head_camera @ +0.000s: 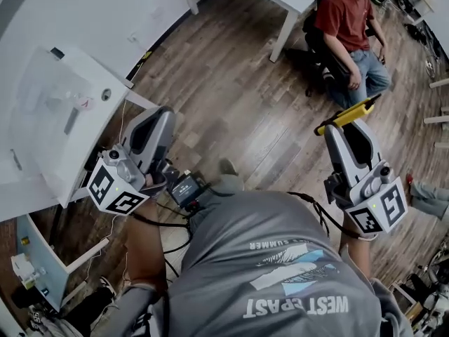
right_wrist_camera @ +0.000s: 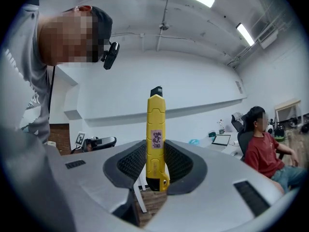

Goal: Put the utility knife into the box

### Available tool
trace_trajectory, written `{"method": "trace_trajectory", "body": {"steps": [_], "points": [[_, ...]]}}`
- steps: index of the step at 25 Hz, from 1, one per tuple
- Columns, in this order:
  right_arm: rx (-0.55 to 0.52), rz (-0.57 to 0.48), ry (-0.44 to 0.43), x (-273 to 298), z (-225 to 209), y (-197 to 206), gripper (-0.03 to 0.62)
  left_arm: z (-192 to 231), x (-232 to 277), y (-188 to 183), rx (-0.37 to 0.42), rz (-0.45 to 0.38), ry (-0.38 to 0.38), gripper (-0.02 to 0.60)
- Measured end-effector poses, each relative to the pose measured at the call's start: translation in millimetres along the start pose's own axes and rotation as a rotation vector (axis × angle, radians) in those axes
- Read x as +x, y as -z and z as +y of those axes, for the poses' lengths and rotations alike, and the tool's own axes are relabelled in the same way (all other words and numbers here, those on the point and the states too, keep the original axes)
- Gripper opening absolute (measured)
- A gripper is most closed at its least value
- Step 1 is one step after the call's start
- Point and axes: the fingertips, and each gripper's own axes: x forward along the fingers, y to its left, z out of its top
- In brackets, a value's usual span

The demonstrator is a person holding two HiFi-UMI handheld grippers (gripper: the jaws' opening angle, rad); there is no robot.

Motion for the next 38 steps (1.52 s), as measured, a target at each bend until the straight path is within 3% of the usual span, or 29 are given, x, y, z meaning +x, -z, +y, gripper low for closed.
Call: {"method": "trace_trajectory", "body": {"steps": [5, 10, 21, 27, 32, 38], "points": [[-0.047, 0.011, -0.011, 50, -23, -15, 0.118, 46, 26, -10, -0.009, -0.019, 0.006, 0.011], [-0.073, 0.027, -0.076, 92, -45, -25, 0.118, 83, 42, -14, -0.051, -0.033, -0.055, 0.011], [-0.009, 0.018, -0.272, 153, -181, -26, 0.118, 112, 153, -6, 0.063, -0.047, -0.233, 0.011], [-0.007, 0.012, -0.379, 186, -226, -33, 0.118, 122, 179, -3, 0.101, -0.079, -0.352, 0.011], [0.009, 0.034, -0.429, 232, -235, -30, 0.118, 151, 173, -11, 0.113, -0.079, -0.430, 0.011], [-0.024, 0.044, -0.448, 288, -220, -36, 0.118, 204, 149, -35, 0.128, -0.148, -0.459, 0.010]]}}
